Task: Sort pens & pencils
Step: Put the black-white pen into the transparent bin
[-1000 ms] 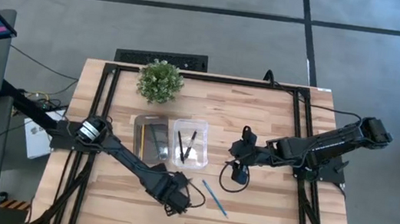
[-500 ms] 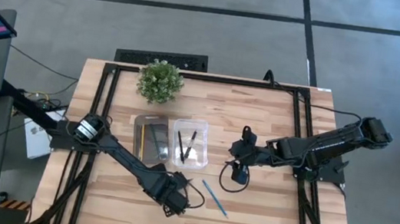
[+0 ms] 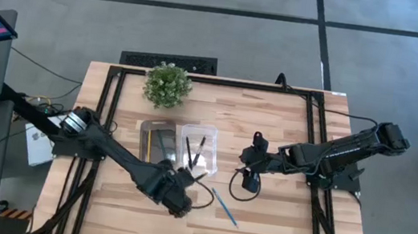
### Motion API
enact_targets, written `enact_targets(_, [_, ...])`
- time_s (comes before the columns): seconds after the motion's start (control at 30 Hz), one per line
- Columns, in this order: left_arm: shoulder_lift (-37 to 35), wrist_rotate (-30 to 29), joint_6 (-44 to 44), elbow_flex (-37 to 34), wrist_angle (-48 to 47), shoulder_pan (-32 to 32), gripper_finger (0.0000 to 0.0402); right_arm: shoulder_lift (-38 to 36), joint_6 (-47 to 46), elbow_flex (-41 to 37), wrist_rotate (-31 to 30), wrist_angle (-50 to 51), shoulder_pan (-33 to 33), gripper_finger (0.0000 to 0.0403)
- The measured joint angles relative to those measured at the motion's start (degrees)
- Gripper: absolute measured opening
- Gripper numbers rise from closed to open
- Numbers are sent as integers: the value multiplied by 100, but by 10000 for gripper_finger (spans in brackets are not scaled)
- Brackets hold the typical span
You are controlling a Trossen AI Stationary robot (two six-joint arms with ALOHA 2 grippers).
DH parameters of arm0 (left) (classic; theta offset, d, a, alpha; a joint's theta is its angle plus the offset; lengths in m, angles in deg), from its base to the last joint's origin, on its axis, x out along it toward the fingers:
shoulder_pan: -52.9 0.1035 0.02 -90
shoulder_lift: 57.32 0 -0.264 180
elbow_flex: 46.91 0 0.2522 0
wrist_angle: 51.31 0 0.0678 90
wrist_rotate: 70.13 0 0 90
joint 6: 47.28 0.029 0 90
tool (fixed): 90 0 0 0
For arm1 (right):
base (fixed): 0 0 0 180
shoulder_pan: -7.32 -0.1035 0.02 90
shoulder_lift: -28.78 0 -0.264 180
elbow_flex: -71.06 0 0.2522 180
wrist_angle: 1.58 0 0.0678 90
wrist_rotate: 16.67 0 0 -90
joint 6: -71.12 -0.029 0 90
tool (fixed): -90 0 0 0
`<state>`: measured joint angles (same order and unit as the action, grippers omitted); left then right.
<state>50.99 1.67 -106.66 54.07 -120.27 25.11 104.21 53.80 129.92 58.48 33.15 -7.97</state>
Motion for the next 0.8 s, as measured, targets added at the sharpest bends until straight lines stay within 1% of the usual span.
enact_targets(0.17, [-325, -543, 119, 0, -22, 378, 31, -1, 133, 0, 0, -7, 0, 249])
enact_targets(0.23, [-343, -539, 217, 0, -28, 632, 31, 0, 134, 0, 0, -16, 0, 249])
enact_targets(0.37, [-343, -325, 434, 0, -65, 1141, 32, 0, 133, 0, 0, -14, 0, 249])
enact_targets(0.5, [-343, -263, 658, 0, -59, 1552, 32, 0, 138, 0, 0, -3, 0, 249])
enact_targets(0.53, [-343, -177, 667, 0, -63, 1637, 32, 0, 140, 0, 0, -1, 0, 249])
enact_targets(0.67, [-309, 569, 667, 0, -45, 1960, 32, 0, 206, 0, 0, 8, 0, 249])
enact_targets(0.8, [-258, 752, 643, 0, -114, 2137, 32, 0, 289, 0, 0, 23, 0, 249])
